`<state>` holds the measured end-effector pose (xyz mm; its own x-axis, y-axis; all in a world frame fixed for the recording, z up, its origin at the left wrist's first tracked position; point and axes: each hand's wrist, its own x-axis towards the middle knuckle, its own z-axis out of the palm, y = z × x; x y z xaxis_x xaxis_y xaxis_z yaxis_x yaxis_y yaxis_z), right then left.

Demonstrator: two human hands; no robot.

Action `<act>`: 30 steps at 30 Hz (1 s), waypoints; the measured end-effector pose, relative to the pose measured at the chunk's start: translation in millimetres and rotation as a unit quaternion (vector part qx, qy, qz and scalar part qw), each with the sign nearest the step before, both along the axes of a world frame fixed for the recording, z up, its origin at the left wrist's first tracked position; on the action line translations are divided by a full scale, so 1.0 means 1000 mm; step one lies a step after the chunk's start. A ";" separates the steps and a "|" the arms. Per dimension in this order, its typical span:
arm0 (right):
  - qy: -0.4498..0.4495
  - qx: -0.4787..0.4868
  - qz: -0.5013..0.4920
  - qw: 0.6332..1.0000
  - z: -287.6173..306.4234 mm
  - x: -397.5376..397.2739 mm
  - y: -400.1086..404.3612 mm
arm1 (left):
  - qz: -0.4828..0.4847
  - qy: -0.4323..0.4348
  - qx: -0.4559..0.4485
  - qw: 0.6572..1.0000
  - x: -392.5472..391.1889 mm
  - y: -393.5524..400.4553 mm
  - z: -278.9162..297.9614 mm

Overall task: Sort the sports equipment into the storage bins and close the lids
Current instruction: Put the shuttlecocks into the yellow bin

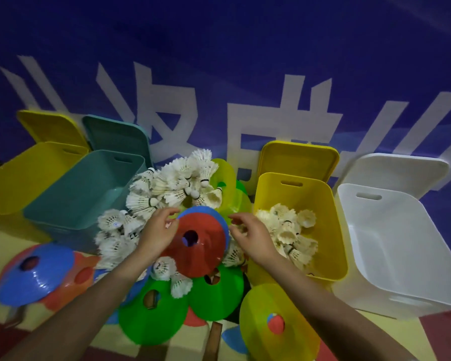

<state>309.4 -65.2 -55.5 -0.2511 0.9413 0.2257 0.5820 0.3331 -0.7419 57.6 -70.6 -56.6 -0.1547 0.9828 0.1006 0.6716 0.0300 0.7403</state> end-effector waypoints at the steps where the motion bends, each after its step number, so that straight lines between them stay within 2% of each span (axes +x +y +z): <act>1: -0.002 -0.007 0.008 1.000 -0.004 -0.016 -0.001 | 0.006 0.009 -0.002 1.000 -0.015 -0.003 0.000; 10: -0.076 -0.074 0.034 0.994 -0.037 -0.167 -0.002 | -0.003 0.088 0.029 0.996 -0.139 -0.038 -0.008; 14: -0.140 -0.110 0.014 0.984 -0.047 -0.214 0.006 | -0.052 0.129 -0.019 0.990 -0.168 -0.056 -0.018; 17: -0.252 -0.108 0.009 0.962 -0.052 -0.229 0.009 | -0.124 0.180 -0.048 0.975 -0.174 -0.064 -0.026; 20: -0.306 -0.085 0.001 0.948 -0.054 -0.236 0.007 | -0.162 0.220 -0.031 0.961 -0.174 -0.063 -0.034; 27: -0.320 -0.123 -0.010 0.939 -0.057 -0.241 0.000 | -0.167 0.178 -0.023 0.970 -0.179 -0.052 -0.042; 30: -0.323 -0.133 -0.021 0.937 -0.059 -0.240 -0.001 | -0.181 0.197 -0.031 0.963 -0.177 -0.051 -0.042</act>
<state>69.7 -66.2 -114.4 -0.2164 0.9546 -0.2049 0.9465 0.1537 -0.2838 -119.7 -122.1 -98.3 0.2375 0.9712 0.0211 0.8746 -0.2233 0.4304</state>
